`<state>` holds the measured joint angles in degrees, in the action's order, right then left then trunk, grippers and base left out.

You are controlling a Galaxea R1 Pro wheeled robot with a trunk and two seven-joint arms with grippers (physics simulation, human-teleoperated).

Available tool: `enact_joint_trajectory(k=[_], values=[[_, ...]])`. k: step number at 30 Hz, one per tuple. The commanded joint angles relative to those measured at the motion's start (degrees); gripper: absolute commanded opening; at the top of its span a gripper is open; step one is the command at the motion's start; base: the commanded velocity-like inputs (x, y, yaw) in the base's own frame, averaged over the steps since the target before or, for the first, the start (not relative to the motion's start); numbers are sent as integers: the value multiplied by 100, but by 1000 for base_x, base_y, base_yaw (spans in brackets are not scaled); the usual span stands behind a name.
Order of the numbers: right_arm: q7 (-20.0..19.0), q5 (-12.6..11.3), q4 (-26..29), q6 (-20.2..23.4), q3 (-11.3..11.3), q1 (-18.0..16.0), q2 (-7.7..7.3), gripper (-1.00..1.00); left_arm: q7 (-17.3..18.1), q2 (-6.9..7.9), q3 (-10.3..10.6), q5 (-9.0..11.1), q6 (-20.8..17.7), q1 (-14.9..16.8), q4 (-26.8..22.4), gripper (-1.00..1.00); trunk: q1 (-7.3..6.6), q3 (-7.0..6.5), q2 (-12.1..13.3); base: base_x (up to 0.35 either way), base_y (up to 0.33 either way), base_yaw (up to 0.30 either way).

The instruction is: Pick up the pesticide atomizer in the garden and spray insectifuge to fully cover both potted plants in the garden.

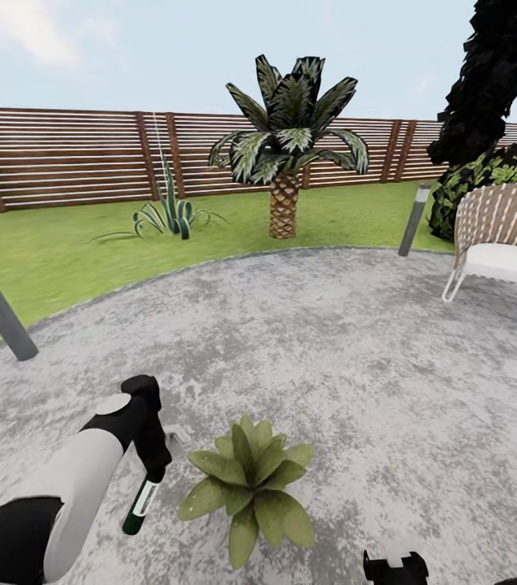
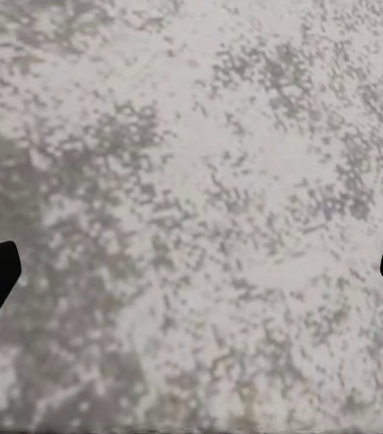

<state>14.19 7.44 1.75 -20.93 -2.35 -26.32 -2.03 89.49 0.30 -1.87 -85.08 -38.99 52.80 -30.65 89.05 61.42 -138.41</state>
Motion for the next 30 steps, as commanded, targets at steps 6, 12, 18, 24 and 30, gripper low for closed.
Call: enact_joint_trajectory(k=[6,12,18,24,30], values=[[49,56,-8,2,-20,-4,1,100,51,7,753,-61,-58,135,-13,-100,-1,5,-2,0,0,-132],[49,56,-8,2,-20,-2,1,100,51,427,832,-54,117,30,1,-100,-1,5,-2,0,0,-3],[49,56,-8,2,-22,-2,1,100,51,450,797,15,291,-282,5,-100,-1,5,-2,0,0,0],[49,56,-8,2,-27,-3,1,100,51,395,757,122,293,-670,59,-100,-1,5,-2,0,0,0],[49,56,-8,2,-28,-2,1,100,-222,409,737,573,277,-734,9,-100,-1,5,-2,0,0,21]])
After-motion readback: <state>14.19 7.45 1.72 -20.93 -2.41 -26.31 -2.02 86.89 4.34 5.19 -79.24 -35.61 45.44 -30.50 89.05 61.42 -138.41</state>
